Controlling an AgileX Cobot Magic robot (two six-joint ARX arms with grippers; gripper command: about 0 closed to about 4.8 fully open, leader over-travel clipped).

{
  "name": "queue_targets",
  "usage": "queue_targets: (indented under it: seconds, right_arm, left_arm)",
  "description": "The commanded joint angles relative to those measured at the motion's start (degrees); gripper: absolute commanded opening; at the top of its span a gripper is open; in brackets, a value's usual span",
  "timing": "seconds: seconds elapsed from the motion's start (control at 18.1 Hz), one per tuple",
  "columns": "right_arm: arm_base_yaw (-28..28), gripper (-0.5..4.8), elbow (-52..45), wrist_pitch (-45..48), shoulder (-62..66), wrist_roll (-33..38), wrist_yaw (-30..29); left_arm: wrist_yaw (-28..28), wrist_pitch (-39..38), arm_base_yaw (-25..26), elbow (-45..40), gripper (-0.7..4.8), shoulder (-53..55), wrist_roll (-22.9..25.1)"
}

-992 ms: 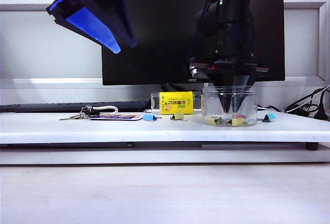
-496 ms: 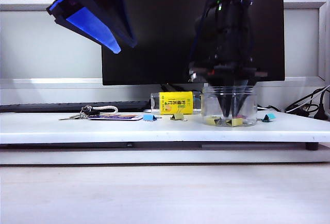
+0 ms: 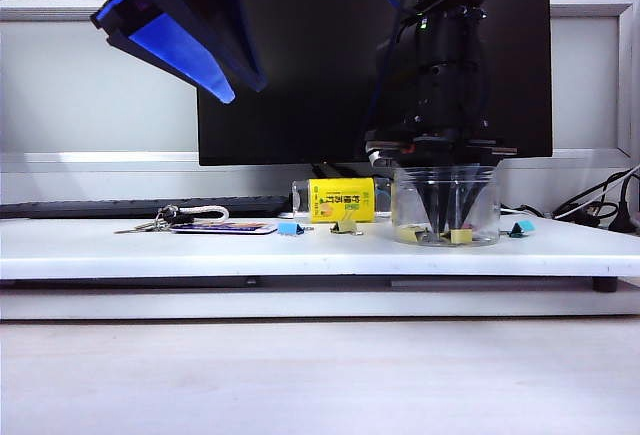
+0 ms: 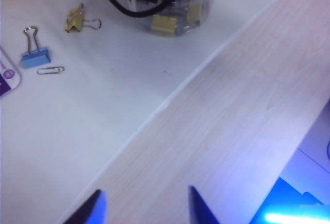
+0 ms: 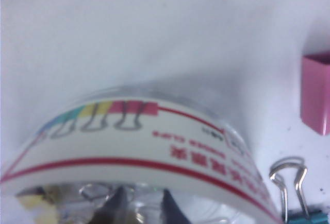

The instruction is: Take the clips out of the round transparent plastic box and place them on the table.

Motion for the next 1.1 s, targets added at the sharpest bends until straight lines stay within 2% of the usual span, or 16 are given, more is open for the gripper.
queue_targets:
  seconds: [0.06, 0.17, 0.33, 1.1]
  right_arm:
    - [0.0, 0.86, 0.0, 0.4, 1.2, 0.0, -0.4]
    - [0.0, 0.24, 0.0, 0.6, 1.6, 0.0, -0.4]
    - [0.0, -0.01, 0.0, 1.1, 1.7, 0.0, -0.4]
    - [0.0, -0.01, 0.5, -1.4, -3.6, 0.0, 0.0]
  left_arm:
    - [0.2, 0.5, 0.0, 0.1, 2.15, -0.2, 0.0]
    - [0.2, 0.5, 0.0, 0.1, 2.15, -0.2, 0.0]
    - [0.2, 0.5, 0.0, 0.1, 2.15, -0.1, 0.0]
    - [0.2, 0.5, 0.0, 0.1, 2.15, -0.2, 1.5]
